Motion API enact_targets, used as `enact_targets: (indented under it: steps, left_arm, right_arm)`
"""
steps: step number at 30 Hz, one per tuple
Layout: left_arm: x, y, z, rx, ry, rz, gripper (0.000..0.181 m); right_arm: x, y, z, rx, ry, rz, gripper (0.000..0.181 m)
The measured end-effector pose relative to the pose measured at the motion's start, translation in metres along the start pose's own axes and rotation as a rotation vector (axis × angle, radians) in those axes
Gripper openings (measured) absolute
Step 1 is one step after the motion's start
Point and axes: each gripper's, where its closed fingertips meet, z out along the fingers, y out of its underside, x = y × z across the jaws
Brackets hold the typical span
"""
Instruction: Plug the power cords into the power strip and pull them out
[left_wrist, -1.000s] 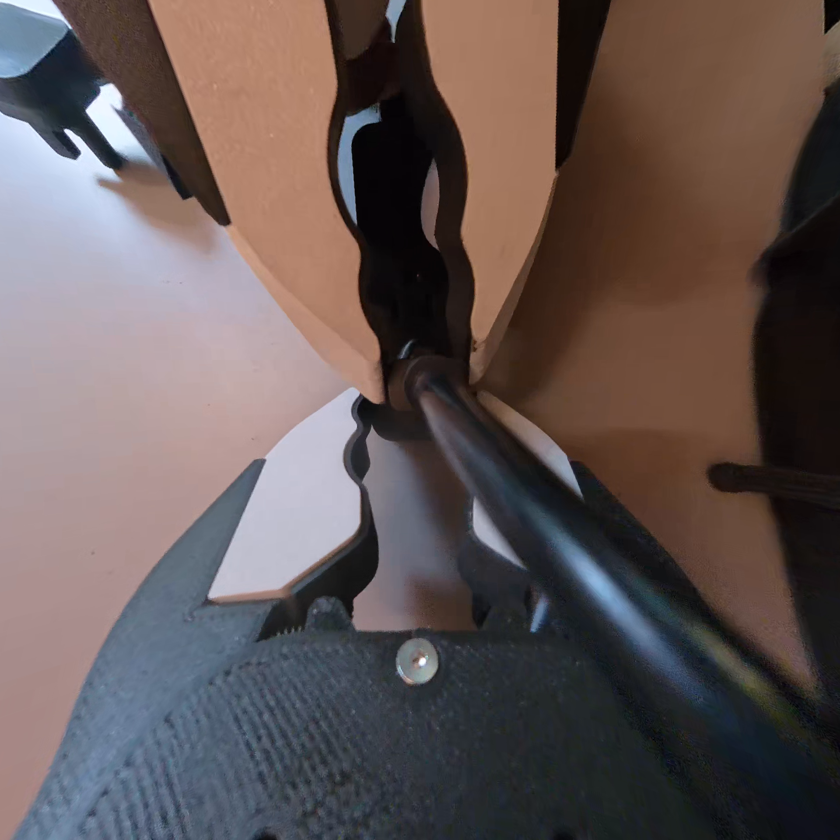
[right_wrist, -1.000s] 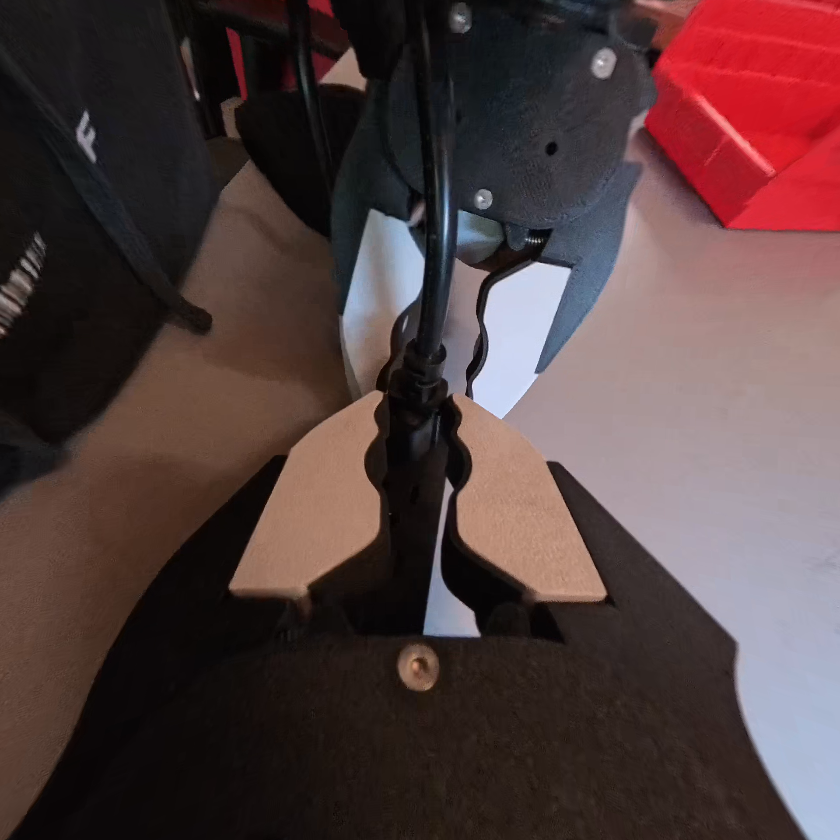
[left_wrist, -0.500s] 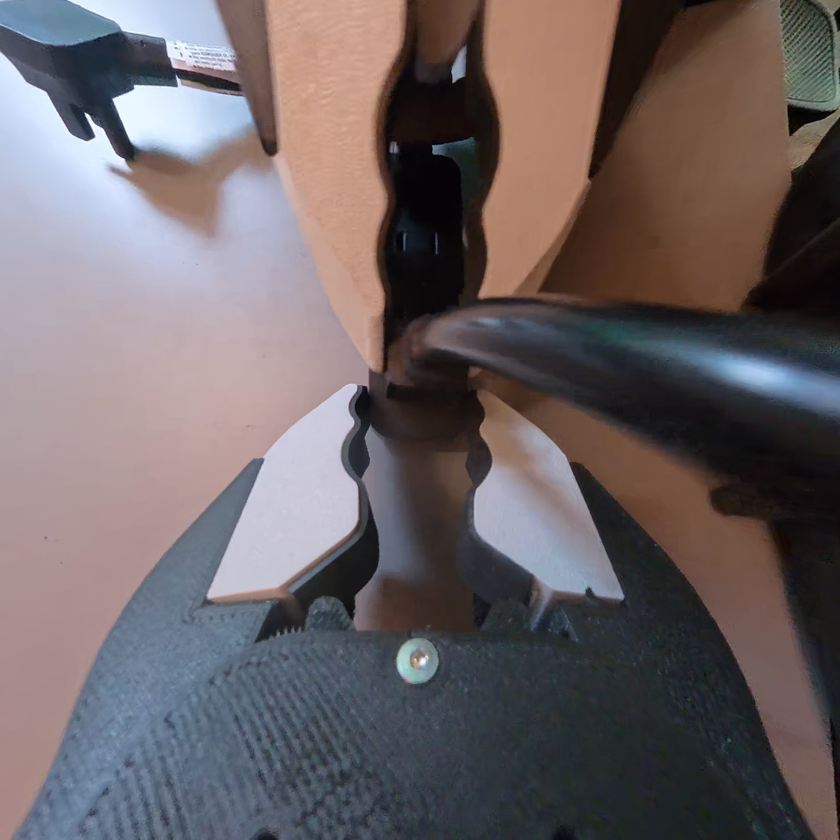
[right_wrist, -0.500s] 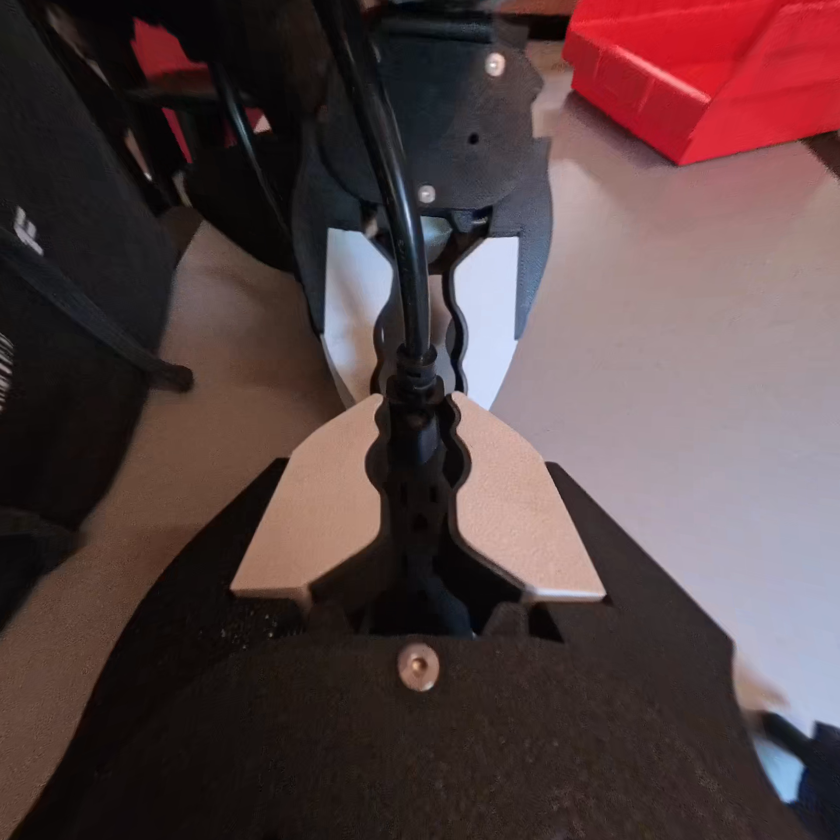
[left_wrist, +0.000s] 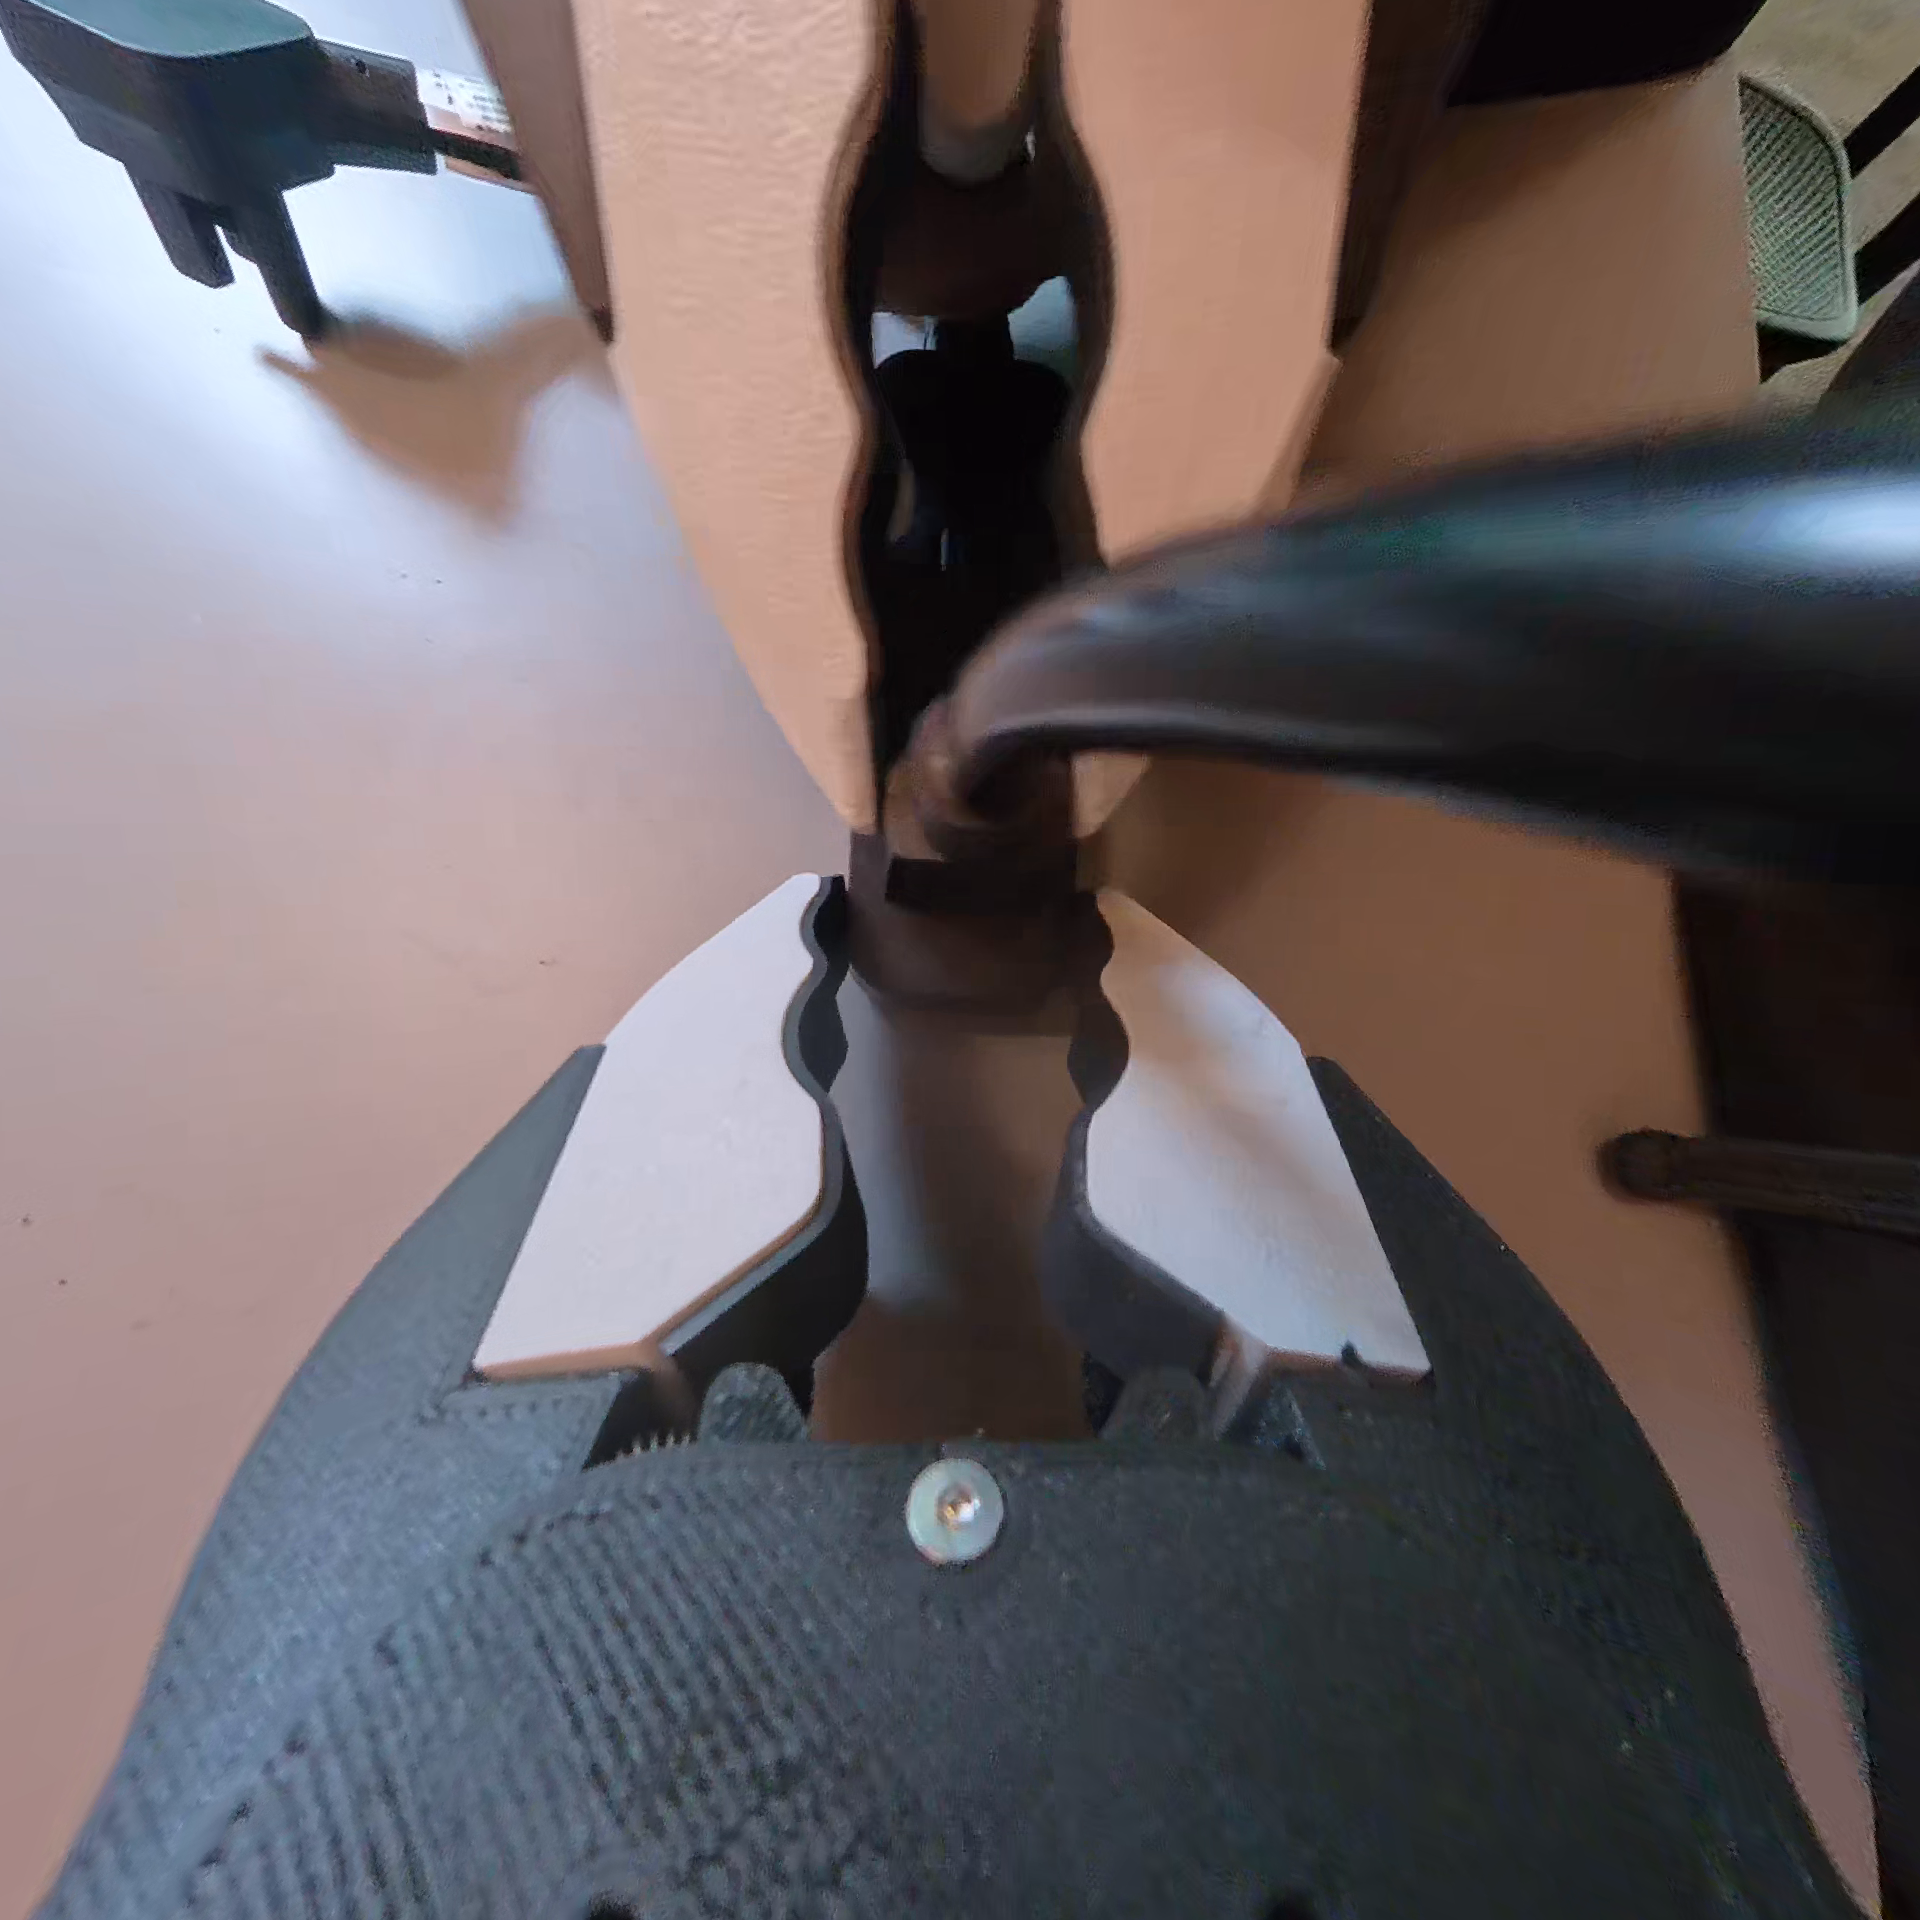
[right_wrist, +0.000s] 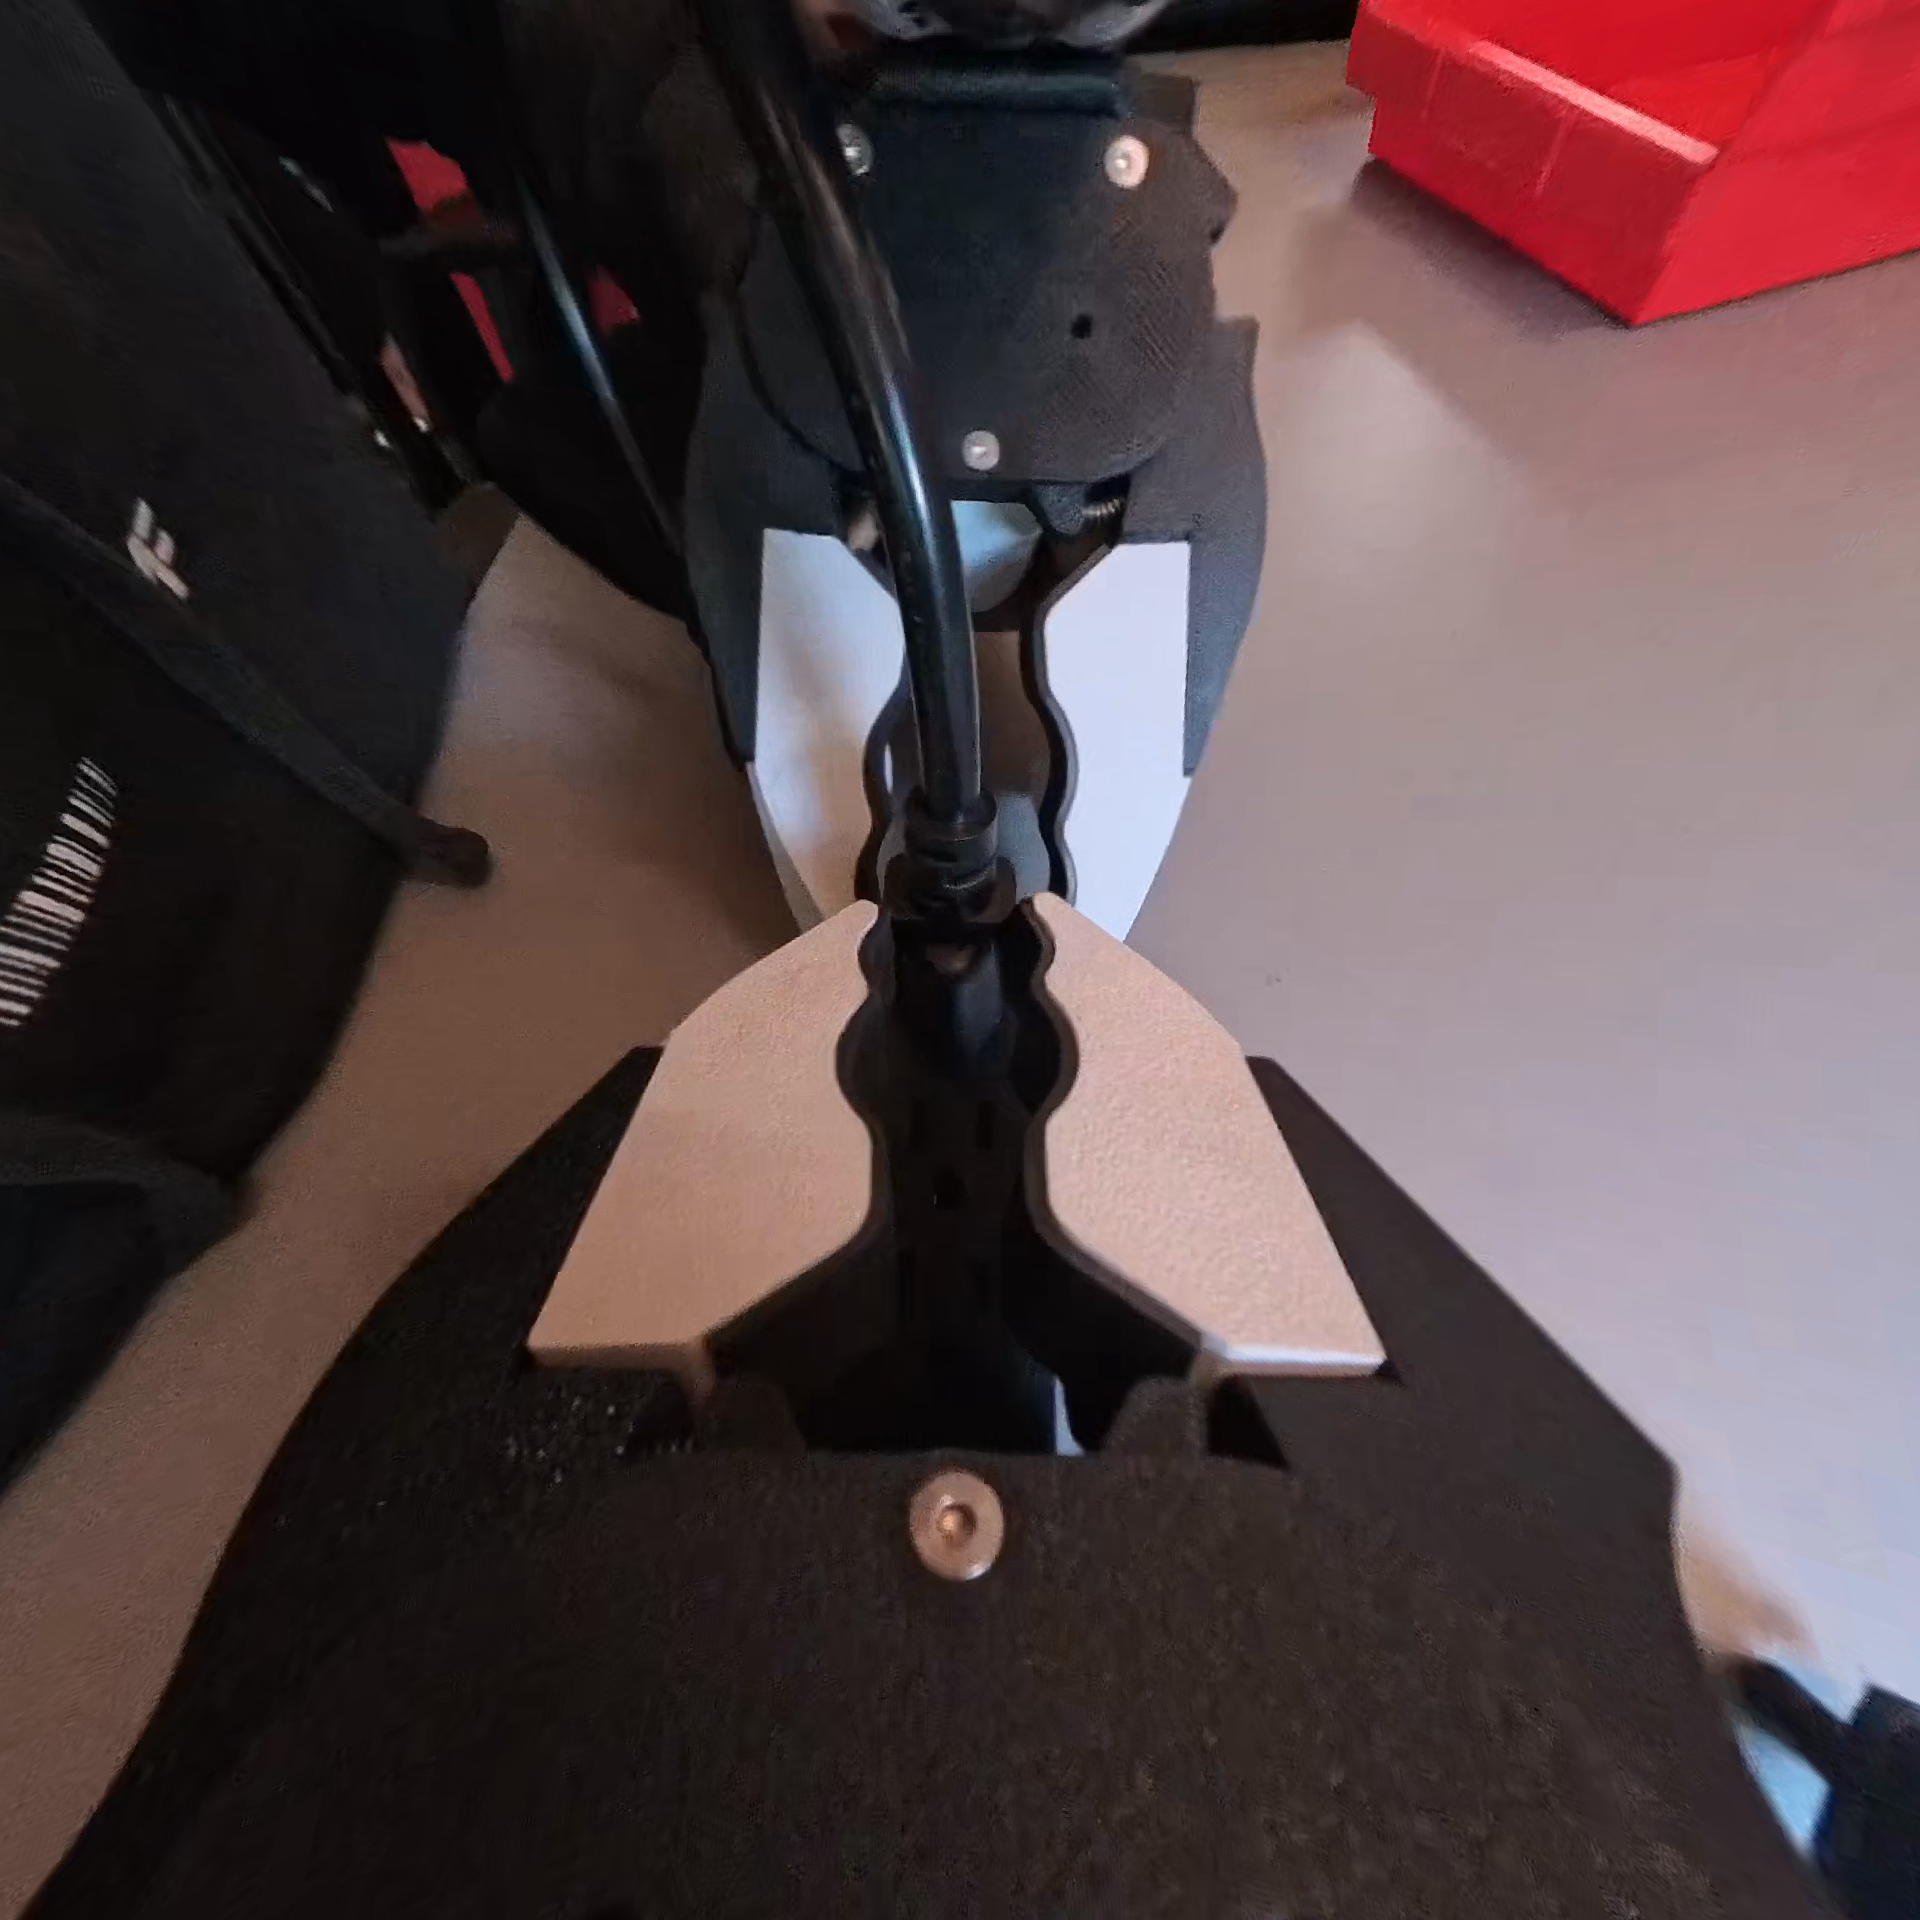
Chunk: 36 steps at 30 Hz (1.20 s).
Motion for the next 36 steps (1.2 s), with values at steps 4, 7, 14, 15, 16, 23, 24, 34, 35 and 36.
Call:
enact_targets:
  steps: [4,7,14,15,16,23,24,34,35,36]
  left_arm:
    - [-0.003,-0.001,0.0,0.007,-0.018,0.013,0.043]
    - [-0.003,-0.001,0.001,0.01,-0.029,-0.014,0.043]
    - [-0.007,0.001,0.0,0.009,-0.04,-0.021,0.045]
    - [-0.008,0.001,0.0,0.015,-0.034,-0.03,0.045]
    - [-0.008,0.001,0.0,0.022,-0.025,-0.038,0.045]
    - [-0.006,0.002,0.001,0.005,-0.013,-0.039,0.045]
    - [-0.006,0.002,0.001,0.004,-0.009,-0.046,0.044]
    - [-0.003,0.002,0.0,0.015,0.01,-0.06,0.045]
    - [-0.002,0.002,0.0,0.017,0.009,-0.064,0.044]
    - [-0.002,0.002,0.0,0.019,0.006,-0.07,0.044]
  right_arm:
    - [0.001,0.0,-0.002,0.008,0.014,-0.047,0.019]
    - [0.006,0.002,-0.005,0.023,-0.042,0.084,0.019]
    - [0.004,-0.002,-0.005,0.06,-0.039,0.03,0.016]
    - [0.005,-0.003,-0.005,0.063,-0.04,0.033,0.016]
    - [0.004,-0.003,-0.005,0.07,-0.051,0.064,0.015]
    - [0.004,-0.004,-0.005,0.103,-0.111,0.102,0.015]
    - [0.005,-0.005,-0.005,0.107,-0.117,0.12,0.015]
    - [-0.002,-0.008,-0.004,0.122,-0.073,0.016,0.015]
    - [-0.002,-0.008,-0.004,0.12,-0.075,0.005,0.015]
    - [-0.002,-0.007,-0.003,0.113,-0.07,-0.014,0.016]
